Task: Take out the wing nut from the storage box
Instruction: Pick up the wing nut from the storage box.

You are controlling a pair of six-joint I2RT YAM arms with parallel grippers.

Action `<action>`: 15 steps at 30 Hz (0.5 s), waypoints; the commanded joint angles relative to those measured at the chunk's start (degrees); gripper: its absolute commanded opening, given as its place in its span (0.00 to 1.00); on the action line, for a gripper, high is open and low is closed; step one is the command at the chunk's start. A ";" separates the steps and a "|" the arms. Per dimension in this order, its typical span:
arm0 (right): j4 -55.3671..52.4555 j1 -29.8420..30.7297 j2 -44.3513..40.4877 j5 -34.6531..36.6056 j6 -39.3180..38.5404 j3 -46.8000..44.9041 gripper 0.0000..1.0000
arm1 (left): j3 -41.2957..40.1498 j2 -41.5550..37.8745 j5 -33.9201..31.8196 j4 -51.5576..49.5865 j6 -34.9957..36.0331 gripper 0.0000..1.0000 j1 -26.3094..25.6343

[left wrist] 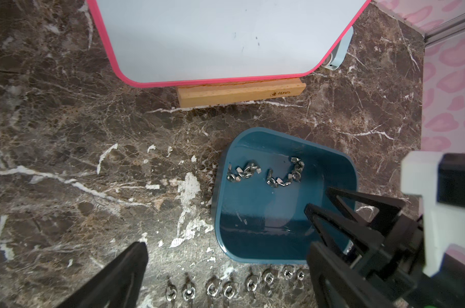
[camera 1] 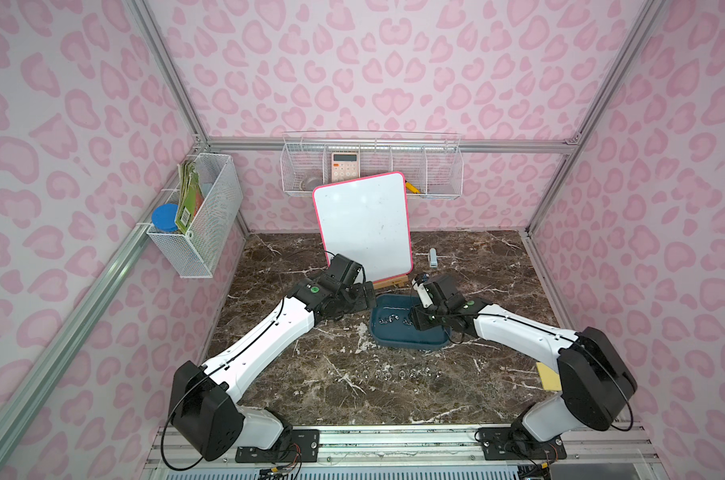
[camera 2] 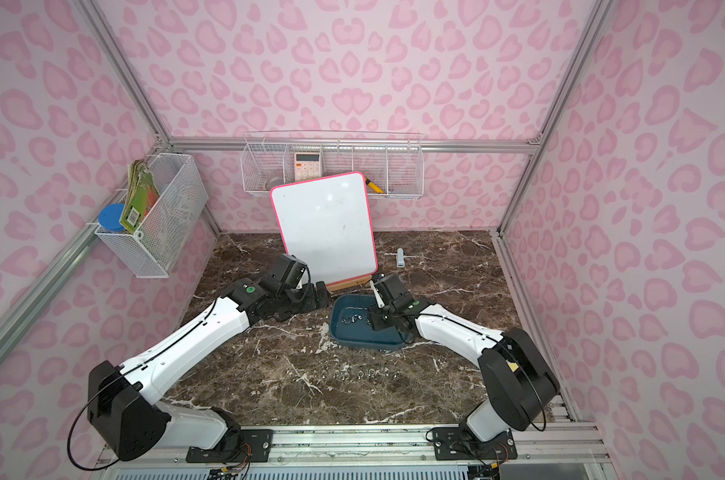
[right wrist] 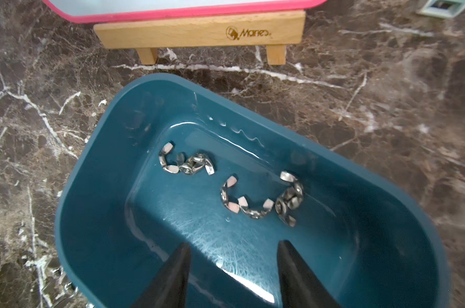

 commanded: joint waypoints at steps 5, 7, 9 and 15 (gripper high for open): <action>2.89 1.45 9.49 -2.68 -5.90 5.83 0.48 | -1.97 -3.62 -3.60 -2.95 -0.89 0.98 0.22; 2.72 2.19 12.00 -2.11 -6.90 7.47 0.48 | -2.19 -4.29 -4.27 -3.66 -0.95 0.99 0.18; 2.53 2.57 14.13 -1.66 -7.60 8.91 0.47 | -2.43 -4.98 -4.79 -4.34 -1.09 0.98 0.27; 2.62 2.66 17.85 -0.54 -7.99 11.55 0.42 | -3.58 -7.09 -5.97 -5.30 -1.48 0.98 0.37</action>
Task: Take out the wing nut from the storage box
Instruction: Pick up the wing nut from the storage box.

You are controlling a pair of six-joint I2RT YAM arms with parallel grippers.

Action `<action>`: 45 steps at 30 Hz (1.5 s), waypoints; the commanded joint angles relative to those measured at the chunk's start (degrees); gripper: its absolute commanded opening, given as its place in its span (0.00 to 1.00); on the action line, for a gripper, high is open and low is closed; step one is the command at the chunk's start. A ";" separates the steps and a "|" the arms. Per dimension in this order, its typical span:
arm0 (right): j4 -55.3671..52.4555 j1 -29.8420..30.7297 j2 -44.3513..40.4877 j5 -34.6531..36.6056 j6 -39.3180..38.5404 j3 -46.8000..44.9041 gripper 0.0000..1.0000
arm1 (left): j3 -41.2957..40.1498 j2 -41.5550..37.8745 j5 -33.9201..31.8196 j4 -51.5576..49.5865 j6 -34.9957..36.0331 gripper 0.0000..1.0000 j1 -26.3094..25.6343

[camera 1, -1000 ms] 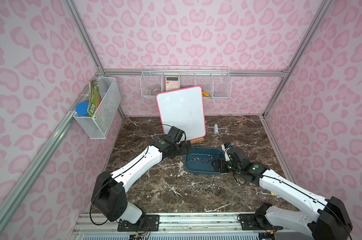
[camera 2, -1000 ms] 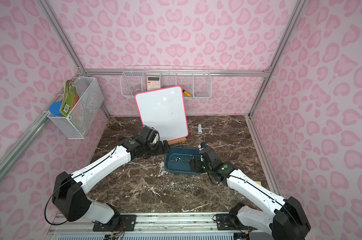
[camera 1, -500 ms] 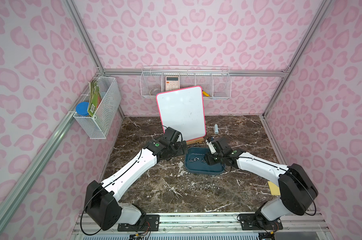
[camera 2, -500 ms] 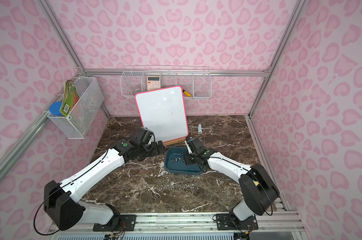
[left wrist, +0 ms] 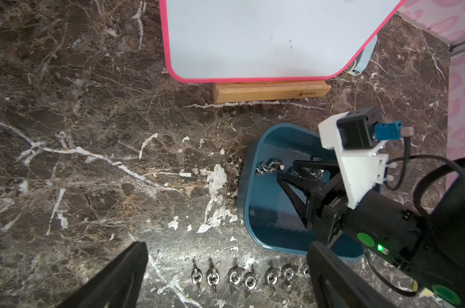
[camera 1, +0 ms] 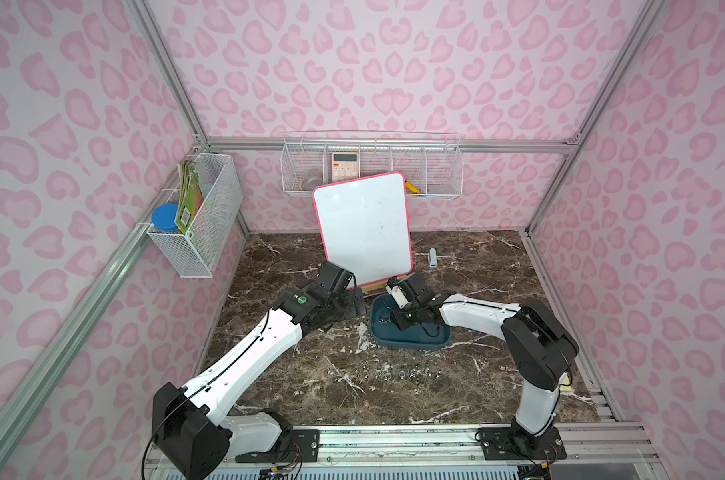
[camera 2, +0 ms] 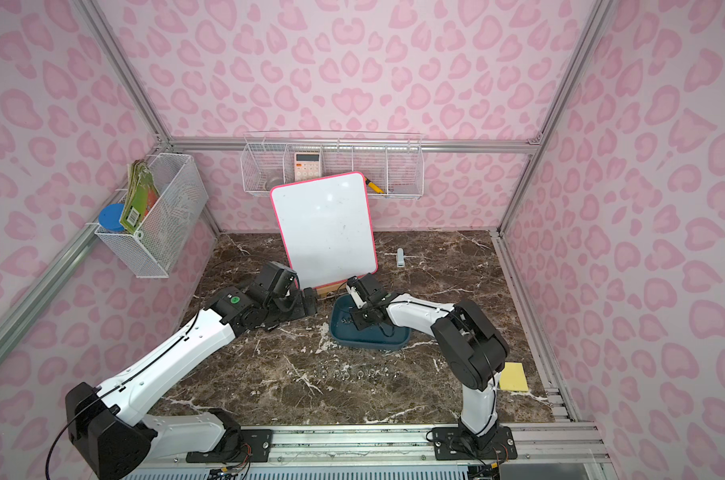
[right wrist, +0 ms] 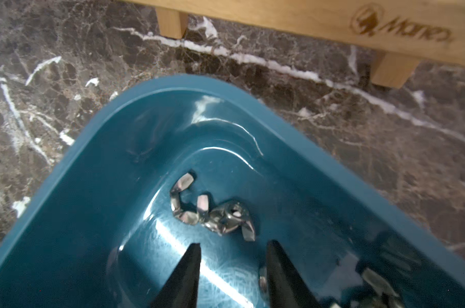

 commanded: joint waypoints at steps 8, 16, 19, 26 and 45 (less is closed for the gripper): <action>0.57 -0.12 3.55 0.57 -1.04 2.89 0.39 | -0.80 -1.86 -2.10 -2.33 0.00 0.98 0.42; 0.29 -0.06 5.63 0.52 -1.26 4.30 0.38 | -0.93 -2.37 -2.06 -2.72 0.05 0.98 0.60; 0.65 -0.03 5.89 0.23 -1.10 4.52 0.38 | -1.16 -2.55 -1.94 -2.67 -0.13 0.98 0.59; 1.26 -0.03 6.25 -0.29 -0.89 5.24 0.27 | -1.61 -3.04 -1.69 -2.72 -0.28 0.98 0.57; 1.36 -0.22 -3.04 -1.31 3.26 0.49 0.00 | -1.20 0.34 5.02 2.25 -0.47 0.91 0.53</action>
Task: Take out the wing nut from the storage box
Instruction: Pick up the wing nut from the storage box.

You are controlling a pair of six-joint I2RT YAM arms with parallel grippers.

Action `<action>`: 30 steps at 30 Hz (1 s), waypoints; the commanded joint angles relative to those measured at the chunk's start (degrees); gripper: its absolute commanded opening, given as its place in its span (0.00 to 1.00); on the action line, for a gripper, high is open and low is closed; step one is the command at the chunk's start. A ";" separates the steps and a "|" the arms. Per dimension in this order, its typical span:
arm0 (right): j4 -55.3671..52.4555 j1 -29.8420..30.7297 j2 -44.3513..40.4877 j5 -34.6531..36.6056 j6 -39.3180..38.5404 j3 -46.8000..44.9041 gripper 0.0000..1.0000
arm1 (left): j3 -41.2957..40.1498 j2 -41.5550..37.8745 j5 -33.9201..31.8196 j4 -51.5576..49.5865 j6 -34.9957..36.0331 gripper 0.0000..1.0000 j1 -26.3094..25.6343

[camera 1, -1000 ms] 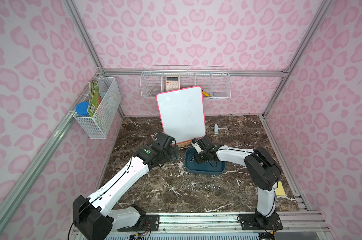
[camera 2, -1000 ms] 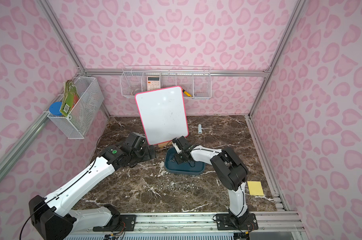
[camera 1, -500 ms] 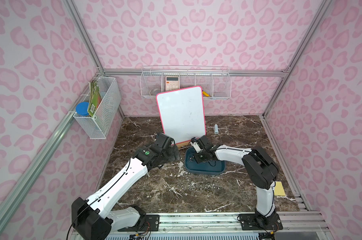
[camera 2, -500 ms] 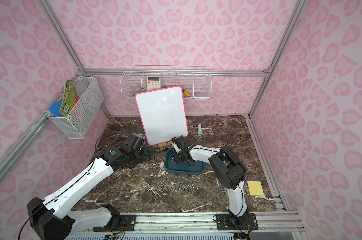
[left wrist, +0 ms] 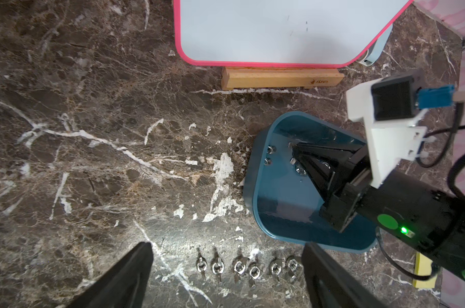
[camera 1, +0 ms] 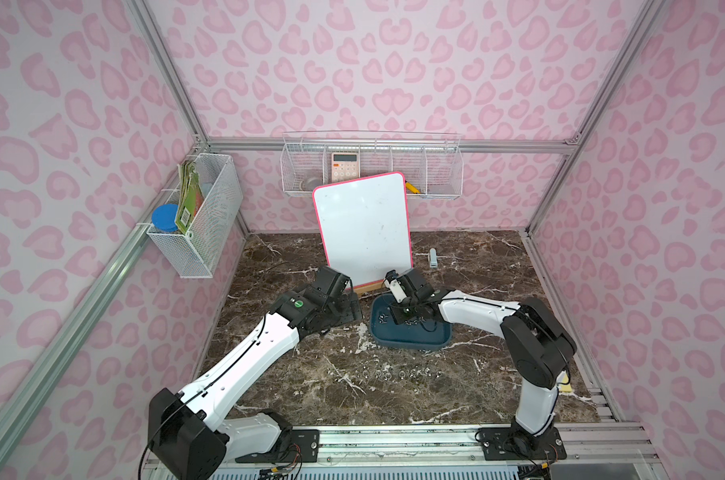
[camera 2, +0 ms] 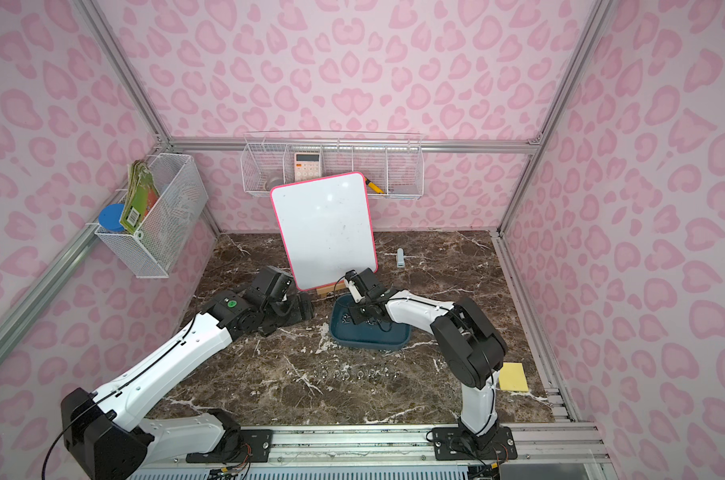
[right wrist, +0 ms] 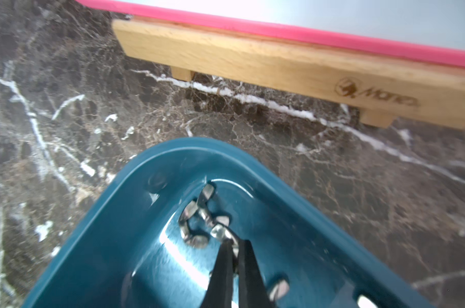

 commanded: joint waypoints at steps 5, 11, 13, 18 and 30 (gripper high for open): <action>-0.43 -0.14 -8.51 0.92 4.07 -5.24 0.00 | 2.00 4.43 6.97 6.56 0.69 0.88 0.07; -1.46 -0.21 -16.98 2.78 6.93 -10.33 0.00 | 5.07 9.73 12.59 10.36 0.86 0.84 0.04; -1.86 -0.37 -19.70 3.43 7.81 -11.72 0.00 | 5.92 11.31 14.93 11.79 0.81 0.81 0.03; -2.87 -1.40 -26.42 4.05 10.28 -15.24 0.00 | 7.91 15.43 20.60 15.55 0.26 0.73 0.02; -2.72 -3.20 -35.41 2.69 13.51 -19.50 0.00 | 12.56 22.94 29.93 23.54 -1.25 0.52 -3.24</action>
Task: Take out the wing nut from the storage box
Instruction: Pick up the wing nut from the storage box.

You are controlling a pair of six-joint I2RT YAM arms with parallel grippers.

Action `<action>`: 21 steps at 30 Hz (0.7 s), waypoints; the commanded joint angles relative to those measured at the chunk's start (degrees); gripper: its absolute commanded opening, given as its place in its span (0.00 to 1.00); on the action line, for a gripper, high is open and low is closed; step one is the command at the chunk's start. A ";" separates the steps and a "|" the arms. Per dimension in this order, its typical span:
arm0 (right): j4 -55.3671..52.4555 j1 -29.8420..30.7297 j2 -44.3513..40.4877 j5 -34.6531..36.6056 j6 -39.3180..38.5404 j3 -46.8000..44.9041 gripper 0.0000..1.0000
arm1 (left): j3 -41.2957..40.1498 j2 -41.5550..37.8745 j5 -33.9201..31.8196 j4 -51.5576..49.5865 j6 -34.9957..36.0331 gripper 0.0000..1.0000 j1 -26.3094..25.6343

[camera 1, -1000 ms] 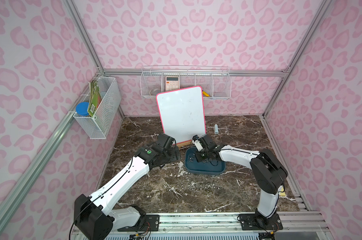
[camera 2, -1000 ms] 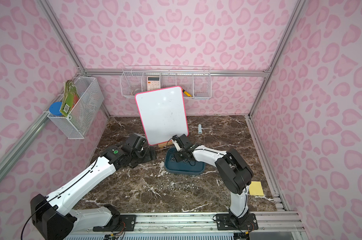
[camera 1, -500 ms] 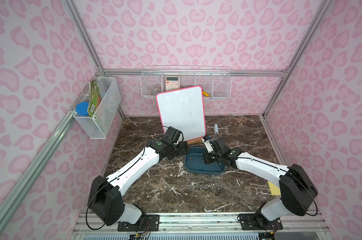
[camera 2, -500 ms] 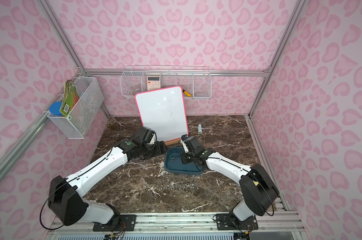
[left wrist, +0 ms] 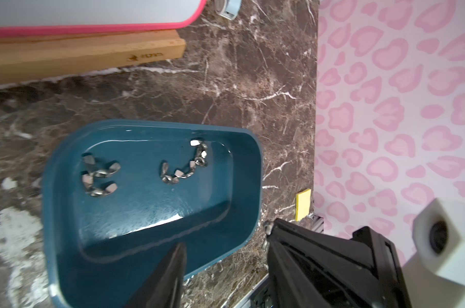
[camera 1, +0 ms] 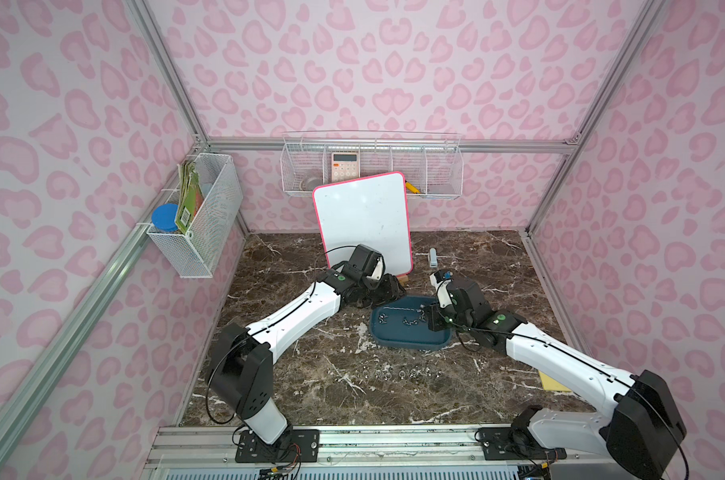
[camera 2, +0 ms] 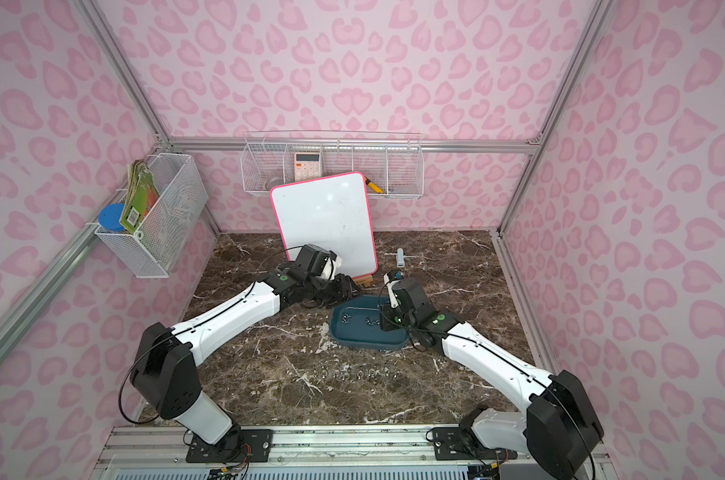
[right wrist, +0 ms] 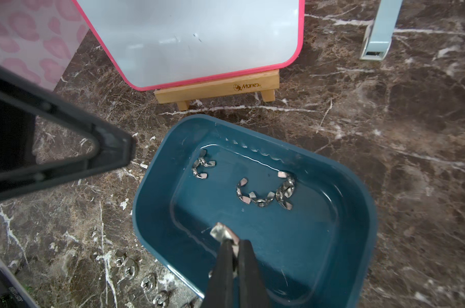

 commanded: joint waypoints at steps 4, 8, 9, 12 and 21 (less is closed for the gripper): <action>1.49 -0.59 -0.55 -2.37 1.56 -0.18 0.00 | 1.30 1.29 4.42 2.79 0.38 0.48 -1.36; 3.12 -1.90 -0.25 -5.33 2.61 -0.40 0.00 | 0.55 1.06 5.38 2.66 0.57 0.47 -1.71; 3.48 -2.16 -0.25 -5.89 2.82 -0.47 0.00 | 0.29 1.03 5.54 2.62 0.56 0.46 -1.71; 4.71 -2.63 -0.25 -7.40 3.14 -0.56 0.00 | -0.08 1.15 5.86 2.68 0.39 0.44 -1.88; 7.16 -2.64 0.10 -11.32 2.69 -0.45 0.00 | 0.28 1.65 6.22 2.73 0.12 0.37 -2.05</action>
